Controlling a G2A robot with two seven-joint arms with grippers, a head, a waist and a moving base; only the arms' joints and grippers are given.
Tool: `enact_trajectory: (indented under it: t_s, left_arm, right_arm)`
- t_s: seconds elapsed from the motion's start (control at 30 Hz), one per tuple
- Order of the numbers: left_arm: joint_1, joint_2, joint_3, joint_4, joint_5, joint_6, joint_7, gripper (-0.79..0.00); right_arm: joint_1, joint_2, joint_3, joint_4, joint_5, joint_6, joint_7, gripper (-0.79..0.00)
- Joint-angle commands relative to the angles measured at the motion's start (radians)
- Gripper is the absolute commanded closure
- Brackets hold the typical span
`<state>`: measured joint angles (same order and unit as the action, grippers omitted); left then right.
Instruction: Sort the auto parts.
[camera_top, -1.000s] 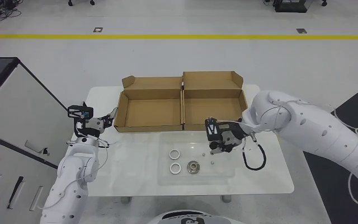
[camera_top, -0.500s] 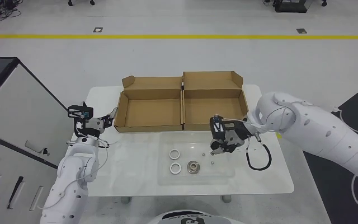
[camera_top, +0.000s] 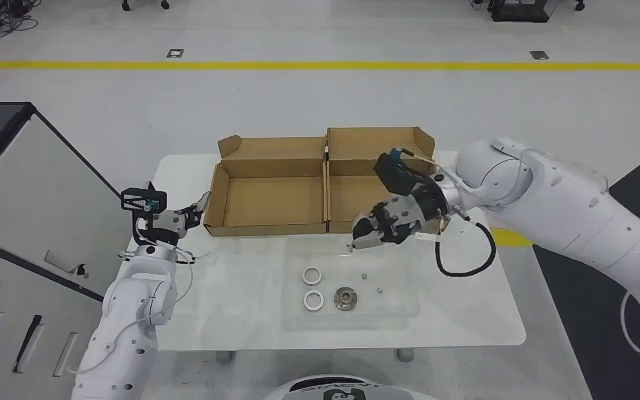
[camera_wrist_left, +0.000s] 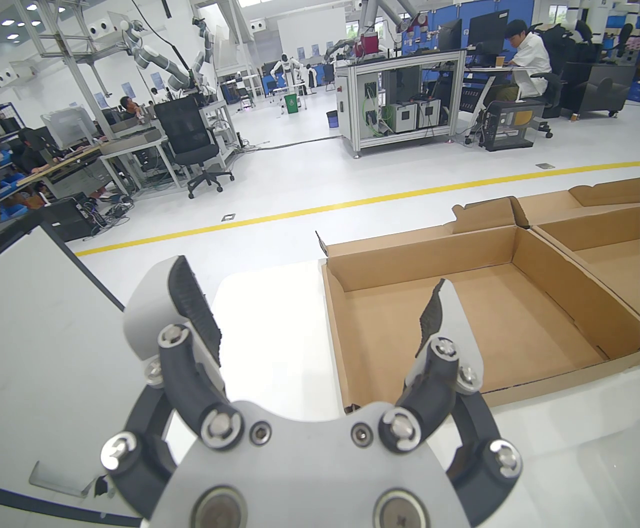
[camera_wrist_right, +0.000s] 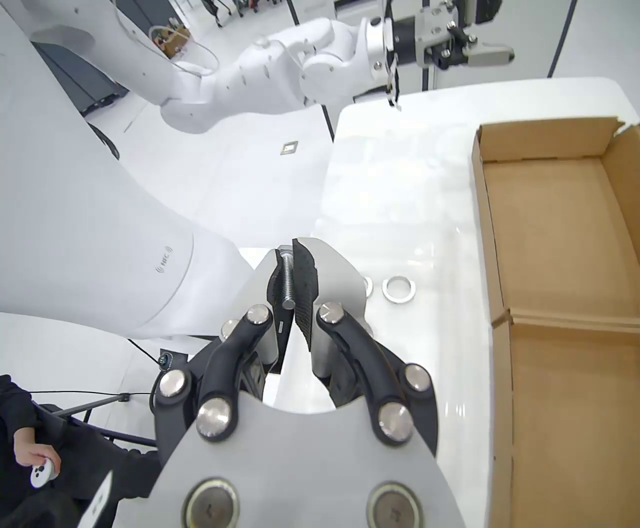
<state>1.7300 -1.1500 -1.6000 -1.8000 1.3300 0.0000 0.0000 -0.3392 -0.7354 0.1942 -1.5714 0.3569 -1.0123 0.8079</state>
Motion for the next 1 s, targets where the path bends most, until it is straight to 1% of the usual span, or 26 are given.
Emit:
enact_trajectory:
  t_s: [0.0, 0.13, 0.23, 0.33, 0.47, 0.97]
  left_arm:
    - [0.0, 0.0, 0.0, 0.0, 0.0, 0.0, 0.0, -0.785]
    - [0.0, 0.0, 0.0, 0.0, 0.0, 0.0, 0.0, -0.785]
    - [0.0, 0.0, 0.0, 0.0, 0.0, 0.0, 0.0, -0.785]
    - [0.0, 0.0, 0.0, 0.0, 0.0, 0.0, 0.0, -0.785]
    - [0.0, 0.0, 0.0, 0.0, 0.0, 0.0, 0.0, -0.785]
    - [0.0, 0.0, 0.0, 0.0, 0.0, 0.0, 0.0, -0.785]
  right_arm:
    - [0.033, -0.021, -0.01, 0.004, 0.037, 0.0, 0.0, 0.0]
    - [0.088, -0.063, -0.02, 0.016, 0.134, 0.0, 0.0, 0.0]
    - [0.109, -0.082, -0.006, 0.018, 0.22, 0.0, 0.0, 0.0]
    - [0.108, -0.09, 0.023, 0.008, 0.299, 0.0, 0.0, 0.0]
    - [0.083, -0.087, 0.08, -0.016, 0.382, 0.0, 0.0, 0.0]
    - [0.08, -0.086, 0.086, -0.019, 0.388, 0.0, 0.0, 0.0]
